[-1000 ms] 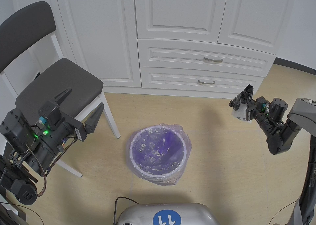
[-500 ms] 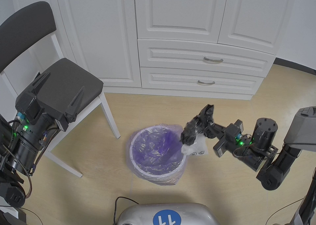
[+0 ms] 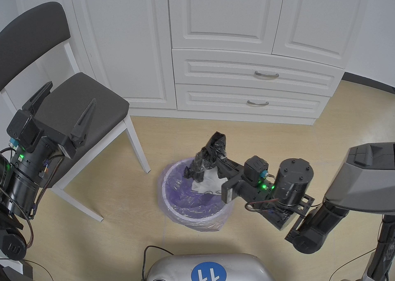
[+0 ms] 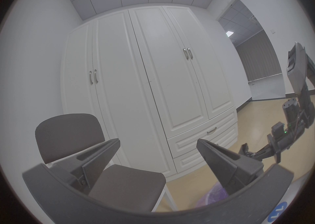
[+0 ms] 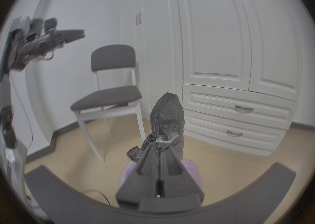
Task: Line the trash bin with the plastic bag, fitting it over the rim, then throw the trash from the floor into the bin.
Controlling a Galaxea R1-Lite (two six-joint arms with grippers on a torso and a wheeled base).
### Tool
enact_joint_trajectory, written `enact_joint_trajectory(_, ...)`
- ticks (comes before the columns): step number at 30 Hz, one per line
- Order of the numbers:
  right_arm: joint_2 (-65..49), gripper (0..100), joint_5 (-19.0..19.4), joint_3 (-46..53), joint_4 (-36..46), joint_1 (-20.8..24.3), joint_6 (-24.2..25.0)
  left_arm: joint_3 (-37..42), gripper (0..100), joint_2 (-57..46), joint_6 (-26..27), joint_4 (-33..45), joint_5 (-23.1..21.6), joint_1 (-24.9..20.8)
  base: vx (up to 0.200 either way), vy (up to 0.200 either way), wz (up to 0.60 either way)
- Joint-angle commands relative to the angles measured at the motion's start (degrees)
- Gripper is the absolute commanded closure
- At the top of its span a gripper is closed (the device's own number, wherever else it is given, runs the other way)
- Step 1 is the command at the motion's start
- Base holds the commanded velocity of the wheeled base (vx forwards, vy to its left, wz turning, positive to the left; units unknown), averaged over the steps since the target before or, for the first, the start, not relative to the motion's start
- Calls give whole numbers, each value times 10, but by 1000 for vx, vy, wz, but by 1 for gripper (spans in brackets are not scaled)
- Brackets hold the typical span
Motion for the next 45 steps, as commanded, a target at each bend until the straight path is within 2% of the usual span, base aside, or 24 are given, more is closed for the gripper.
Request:
enact_joint_trajectory(1, 91, 100, -31, -109, -10, 42, 88, -2, 0, -5, 1, -1, 1, 1, 0, 0, 0)
enact_joint_trajectory(6, 129, 100, -50, -157, -10, 56, 132, -2, 0, -5, 1, -1, 1, 1, 0, 0, 0)
enact_joint_trajectory(11, 166, 100, -50, -185, -10, 50, 158, -2, 0, -5, 1, -1, 1, 1, 0, 0, 0)
enact_joint_trajectory(24, 221, 100, -42, -242, -10, -3, 161, 2, 0, -6, 1, -1, 0, 4, 0, 0, 0)
enact_joint_trajectory(26, 230, 100, -30, -251, -10, -15, 162, 2, 0, -5, 1, -1, 0, 4, 0, 0, 0)
enact_joint_trajectory(40, 247, 100, -11, -212, -10, -8, 162, 5, 0, -12, 1, -1, -3, 2, 0, 0, 0)
enact_joint_trajectory(45, 230, 100, 19, -164, -10, -4, 162, 5, 0, -11, 1, -1, -3, 2, 0, 0, 0)
